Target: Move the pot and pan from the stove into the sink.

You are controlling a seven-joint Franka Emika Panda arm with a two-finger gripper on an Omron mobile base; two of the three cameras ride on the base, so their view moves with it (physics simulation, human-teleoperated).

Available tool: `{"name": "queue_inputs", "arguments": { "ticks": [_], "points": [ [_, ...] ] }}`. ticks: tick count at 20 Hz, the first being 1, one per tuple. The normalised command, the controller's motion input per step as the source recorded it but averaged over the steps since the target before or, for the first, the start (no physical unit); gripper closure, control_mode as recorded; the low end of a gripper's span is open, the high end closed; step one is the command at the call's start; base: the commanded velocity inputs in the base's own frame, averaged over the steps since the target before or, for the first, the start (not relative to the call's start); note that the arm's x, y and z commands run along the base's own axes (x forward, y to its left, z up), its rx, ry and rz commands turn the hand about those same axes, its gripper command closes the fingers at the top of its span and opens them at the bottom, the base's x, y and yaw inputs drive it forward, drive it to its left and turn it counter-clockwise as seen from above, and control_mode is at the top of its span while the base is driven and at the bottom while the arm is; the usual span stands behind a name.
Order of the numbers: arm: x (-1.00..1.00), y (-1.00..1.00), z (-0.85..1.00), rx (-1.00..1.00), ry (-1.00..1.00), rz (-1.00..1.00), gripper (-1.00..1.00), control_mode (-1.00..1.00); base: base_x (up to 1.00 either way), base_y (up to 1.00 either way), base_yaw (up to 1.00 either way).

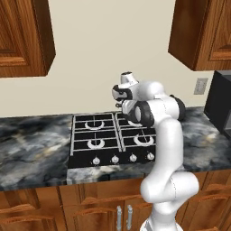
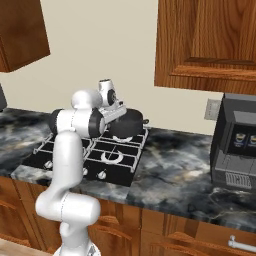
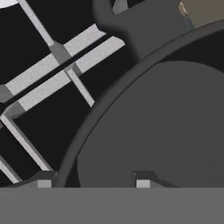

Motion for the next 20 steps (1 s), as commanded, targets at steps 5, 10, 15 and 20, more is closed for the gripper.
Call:
{"name": "queue_inputs", "arguments": {
  "ticks": [5, 10, 15, 20],
  "points": [
    [-0.14, -0.02, 0.13, 0.00, 0.03, 0.00, 1.00, -1.00, 0.00, 0.00, 0.00],
    [-0.38, 0.00, 0.48, 0.00, 0.03, 0.01, 1.00, -1.00, 0.00, 0.00, 0.00],
    [-0.56, 0.00, 0.55, 0.00, 0.04, 0.05, 1.00, -1.00, 0.00, 0.00, 0.00],
    [-0.75, 0.00, 0.53, 0.00, 0.05, 0.05, 1.00, -1.00, 0.00, 0.00, 0.00]
  ]
}}
